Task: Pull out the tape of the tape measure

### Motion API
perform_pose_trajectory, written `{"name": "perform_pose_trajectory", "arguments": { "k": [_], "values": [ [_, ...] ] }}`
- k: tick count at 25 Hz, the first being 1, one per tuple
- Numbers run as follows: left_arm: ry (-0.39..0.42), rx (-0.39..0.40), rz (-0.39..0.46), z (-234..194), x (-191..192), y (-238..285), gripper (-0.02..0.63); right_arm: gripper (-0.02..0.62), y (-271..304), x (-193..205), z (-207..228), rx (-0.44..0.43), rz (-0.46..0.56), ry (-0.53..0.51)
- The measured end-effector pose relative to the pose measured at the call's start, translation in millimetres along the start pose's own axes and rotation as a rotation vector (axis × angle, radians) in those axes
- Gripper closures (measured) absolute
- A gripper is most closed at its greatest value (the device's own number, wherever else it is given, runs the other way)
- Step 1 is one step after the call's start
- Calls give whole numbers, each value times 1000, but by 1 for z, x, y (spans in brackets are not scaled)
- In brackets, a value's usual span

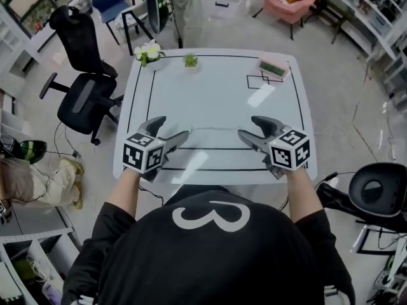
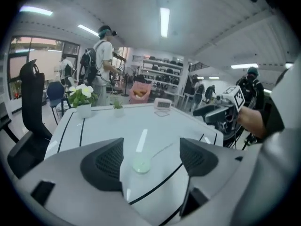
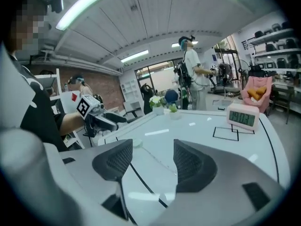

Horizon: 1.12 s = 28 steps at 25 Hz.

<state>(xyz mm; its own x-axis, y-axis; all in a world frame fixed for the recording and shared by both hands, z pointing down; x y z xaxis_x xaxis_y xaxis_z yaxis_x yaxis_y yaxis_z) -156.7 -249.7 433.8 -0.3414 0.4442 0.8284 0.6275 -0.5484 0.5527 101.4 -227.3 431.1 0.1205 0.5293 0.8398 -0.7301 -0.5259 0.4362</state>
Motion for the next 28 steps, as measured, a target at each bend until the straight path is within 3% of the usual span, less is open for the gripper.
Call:
{"name": "perform_pose_trajectory", "arguments": {
  "k": [3, 5, 10, 11, 15, 21, 28],
  "values": [
    [-71, 55, 173, 17, -36, -29, 255, 390, -19, -31, -36, -91, 133, -51],
    [-93, 114, 293, 32, -58, -50, 312, 408, -33, -46, -58, -149, 216, -93],
    [-81, 199, 485, 71, -94, -95, 546, 584, -60, -71, -84, -195, 379, -82],
    [-69, 219, 500, 78, -97, -100, 601, 584, -61, -74, -87, -201, 393, -84],
    [-32, 267, 514, 94, -104, -109, 604, 585, -59, -82, -101, -233, 426, -130],
    [47, 219, 483, 100, -103, -104, 604, 586, -57, -86, -114, -281, 444, -156],
    [69, 214, 454, 101, -100, -93, 604, 586, -53, -80, -105, -257, 427, -147]
  ]
}}
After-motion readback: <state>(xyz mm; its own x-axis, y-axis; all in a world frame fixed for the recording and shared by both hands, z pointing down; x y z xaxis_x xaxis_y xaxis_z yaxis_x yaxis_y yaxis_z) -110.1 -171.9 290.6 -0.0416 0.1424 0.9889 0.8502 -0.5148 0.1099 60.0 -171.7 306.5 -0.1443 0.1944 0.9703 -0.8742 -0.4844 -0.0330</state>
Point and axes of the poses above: the fingertips, and each gripper's own axes: y forward along the fingers, z to its right, x out of its underside, the point moved 5 cm from there along -y, backward along the fingers, and after that the axes turned 4 degrees about y, right-handed, at the moved point
